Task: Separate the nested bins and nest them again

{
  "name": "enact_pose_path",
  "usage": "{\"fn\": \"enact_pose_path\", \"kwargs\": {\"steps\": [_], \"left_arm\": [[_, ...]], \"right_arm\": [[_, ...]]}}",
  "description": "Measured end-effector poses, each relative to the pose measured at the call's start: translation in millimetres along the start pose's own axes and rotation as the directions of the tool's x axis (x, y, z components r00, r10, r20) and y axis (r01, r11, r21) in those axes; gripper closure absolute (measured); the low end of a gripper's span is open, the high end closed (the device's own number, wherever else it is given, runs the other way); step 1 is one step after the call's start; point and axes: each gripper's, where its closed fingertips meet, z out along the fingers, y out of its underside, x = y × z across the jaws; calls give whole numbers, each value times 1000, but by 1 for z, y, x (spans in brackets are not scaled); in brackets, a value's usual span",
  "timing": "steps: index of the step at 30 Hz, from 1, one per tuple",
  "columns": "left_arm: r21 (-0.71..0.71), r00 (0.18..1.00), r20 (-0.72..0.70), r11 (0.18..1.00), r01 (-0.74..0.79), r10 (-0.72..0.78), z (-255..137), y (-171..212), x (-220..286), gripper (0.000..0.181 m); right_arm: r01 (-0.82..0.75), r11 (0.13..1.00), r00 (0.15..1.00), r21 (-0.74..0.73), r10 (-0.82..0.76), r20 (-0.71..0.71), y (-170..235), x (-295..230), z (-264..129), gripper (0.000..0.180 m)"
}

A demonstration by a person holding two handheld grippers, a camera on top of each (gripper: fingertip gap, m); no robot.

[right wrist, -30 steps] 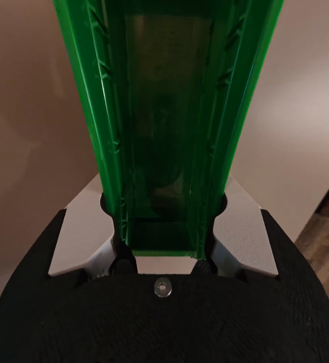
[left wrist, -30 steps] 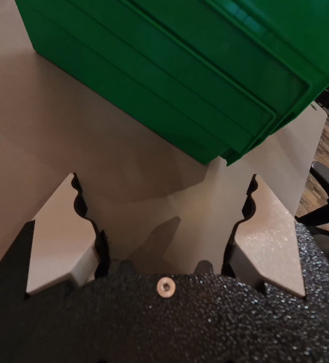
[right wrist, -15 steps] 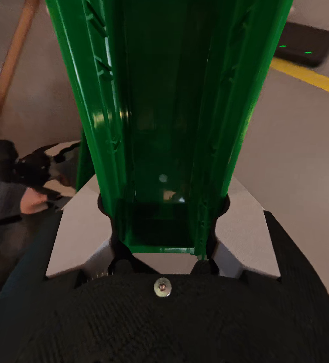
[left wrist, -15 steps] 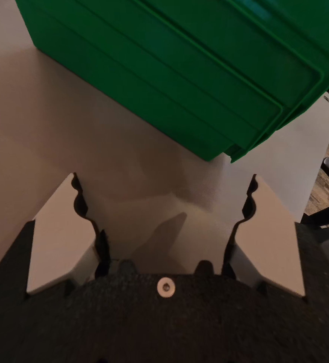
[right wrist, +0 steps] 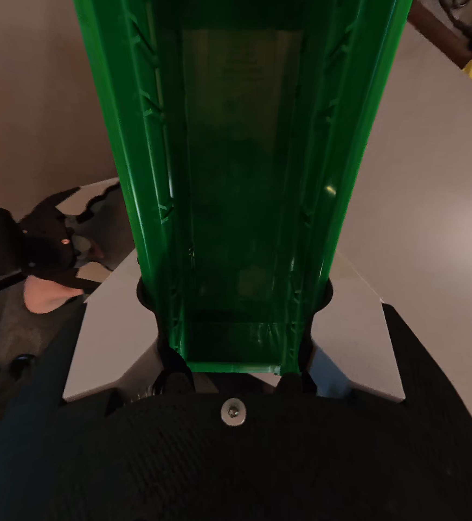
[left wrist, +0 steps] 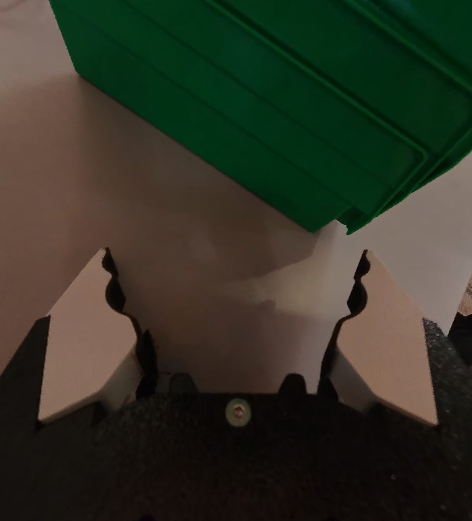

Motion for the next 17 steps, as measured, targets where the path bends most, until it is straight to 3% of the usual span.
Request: {"fn": "enact_pose_path", "kwargs": {"steps": [5,17], "left_arm": [[-14,1000,0,1000,-17,17,3,0,3,22],[-35,999,1,999,-36,36,8,2,7,21]], "right_arm": [[-78,997,990,-8,78,116,-2,-13,-6,61],[-120,989,992,-88,123,34,5,-5,29,57]]}}
